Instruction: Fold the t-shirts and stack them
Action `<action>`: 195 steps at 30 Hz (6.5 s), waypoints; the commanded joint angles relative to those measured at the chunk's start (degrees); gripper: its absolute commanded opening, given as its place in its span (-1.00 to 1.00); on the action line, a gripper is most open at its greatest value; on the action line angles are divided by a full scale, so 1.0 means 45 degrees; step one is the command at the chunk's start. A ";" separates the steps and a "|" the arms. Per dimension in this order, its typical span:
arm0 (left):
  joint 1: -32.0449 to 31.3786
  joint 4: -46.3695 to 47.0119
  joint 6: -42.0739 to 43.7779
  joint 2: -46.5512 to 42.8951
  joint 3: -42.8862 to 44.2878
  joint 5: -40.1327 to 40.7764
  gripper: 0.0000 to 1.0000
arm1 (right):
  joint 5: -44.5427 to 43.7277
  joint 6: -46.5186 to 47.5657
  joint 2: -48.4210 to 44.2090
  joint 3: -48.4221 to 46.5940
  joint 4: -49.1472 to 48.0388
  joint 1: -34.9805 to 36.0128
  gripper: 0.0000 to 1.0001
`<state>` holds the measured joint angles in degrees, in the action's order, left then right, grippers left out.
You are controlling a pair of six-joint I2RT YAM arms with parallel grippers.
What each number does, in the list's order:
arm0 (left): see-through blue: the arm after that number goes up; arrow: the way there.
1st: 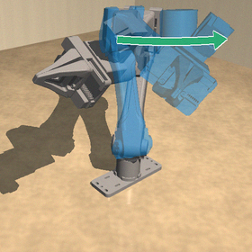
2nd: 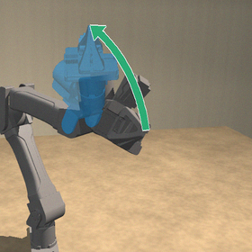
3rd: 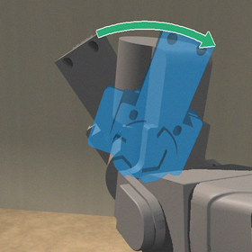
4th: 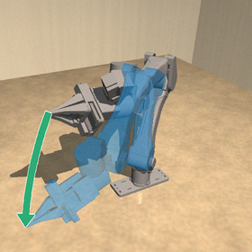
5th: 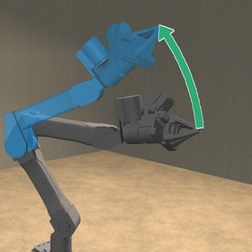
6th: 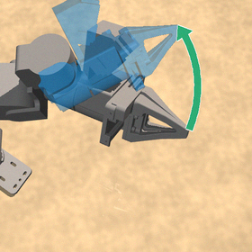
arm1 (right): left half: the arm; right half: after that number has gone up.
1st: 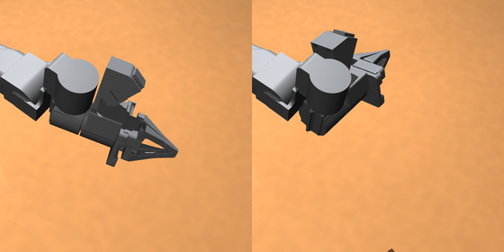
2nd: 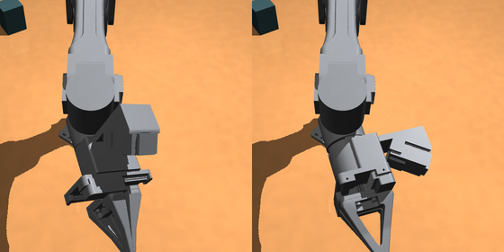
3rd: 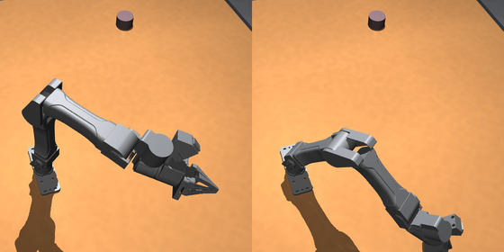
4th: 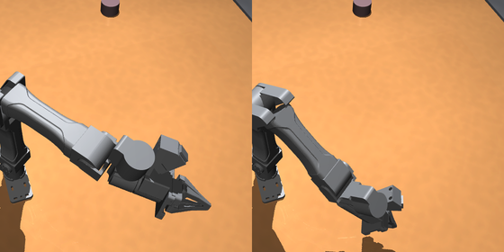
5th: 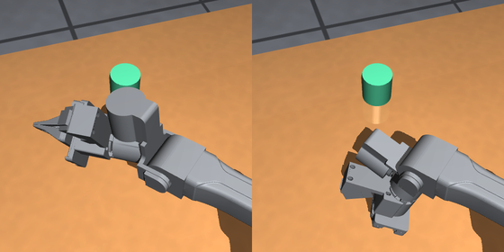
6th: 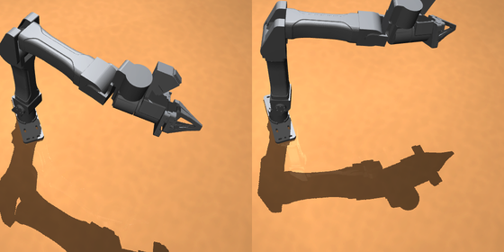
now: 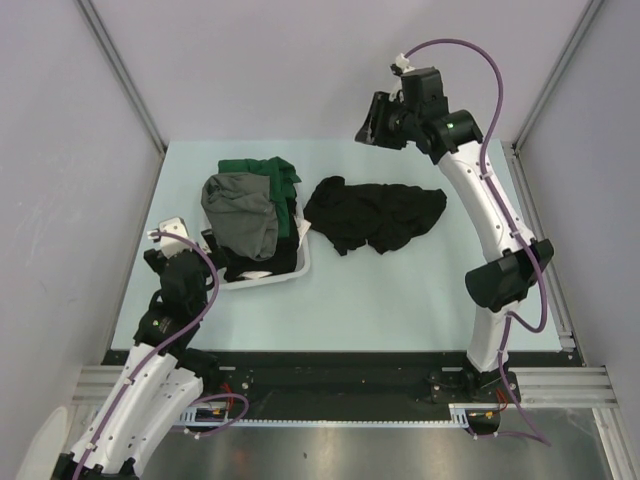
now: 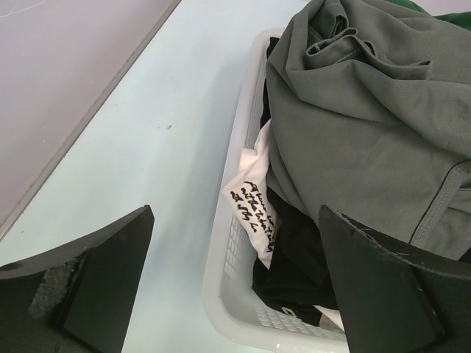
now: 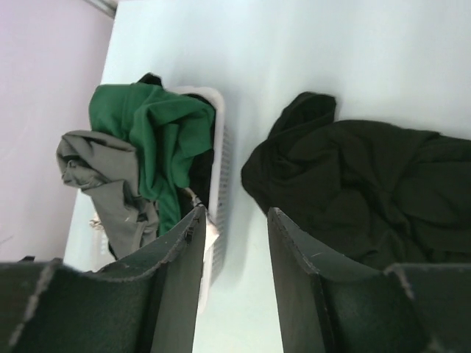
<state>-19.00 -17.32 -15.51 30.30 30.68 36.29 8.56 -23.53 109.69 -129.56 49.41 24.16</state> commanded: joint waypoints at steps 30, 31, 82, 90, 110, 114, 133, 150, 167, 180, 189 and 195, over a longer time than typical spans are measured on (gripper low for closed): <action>-0.0035 -0.0780 0.0417 0.1058 0.3572 0.0509 0.99 | 0.2063 -0.0573 0.2988 0.2716 -0.2445 0.2892 -0.25; -0.0035 -0.0780 0.0477 0.1097 0.3651 0.0509 0.99 | 0.2044 -0.0495 0.3007 0.2736 -0.2328 0.2931 -0.26; -0.0015 -0.2439 0.0927 -0.0230 0.5292 0.1075 0.99 | 0.7237 -0.5511 0.8807 -0.0584 -0.6755 0.6798 -1.00; -0.0015 -0.2869 0.0537 -0.0309 0.5079 0.1056 0.99 | 0.7475 -0.5652 0.8614 -0.0234 -0.7348 0.6663 -0.47; -0.0035 0.0663 -0.1300 0.2481 0.2306 -0.2068 0.67 | 0.2337 -0.0592 0.2384 0.3127 -0.2934 0.2972 -0.45; -0.0035 0.1660 -0.1359 0.3342 0.1777 -0.2187 0.17 | 0.2298 -0.0338 0.1973 0.2951 -0.2251 0.2464 -0.46; -0.0015 0.3343 -0.1768 0.7598 0.2595 -0.2967 -1.00 | 0.2922 0.0345 0.2206 0.0532 -0.0433 0.1174 -0.46; 0.0239 0.0142 -0.1905 1.4085 0.7694 -0.3418 -1.00 | 0.4055 0.0561 0.2421 -0.0194 0.0115 -0.0701 -0.45; 0.1625 -0.3455 -0.1925 1.5005 0.8809 -0.1620 -1.00 | 0.4563 0.0054 0.2832 0.0196 -0.0666 -0.0799 -0.45; 0.3246 -0.4490 -0.1379 1.4125 0.8437 -0.1503 -1.00 | 0.4739 -0.0337 0.2813 0.0782 -0.1331 -0.0741 -0.45; 0.3403 -0.4354 -0.1261 1.3852 0.8593 -0.1913 -1.00 | 0.4759 -0.0552 0.2695 0.1368 -0.1780 -0.0682 -0.45; 0.3500 -0.4568 -0.1046 1.3891 0.8535 -0.1561 -1.00 | 0.4739 -0.0572 0.2461 0.1797 -0.2034 -0.0682 -0.45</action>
<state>-4.54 -36.62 -21.91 95.11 68.71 25.74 28.99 -25.47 122.39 -121.99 42.52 20.88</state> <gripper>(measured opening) 0.003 0.276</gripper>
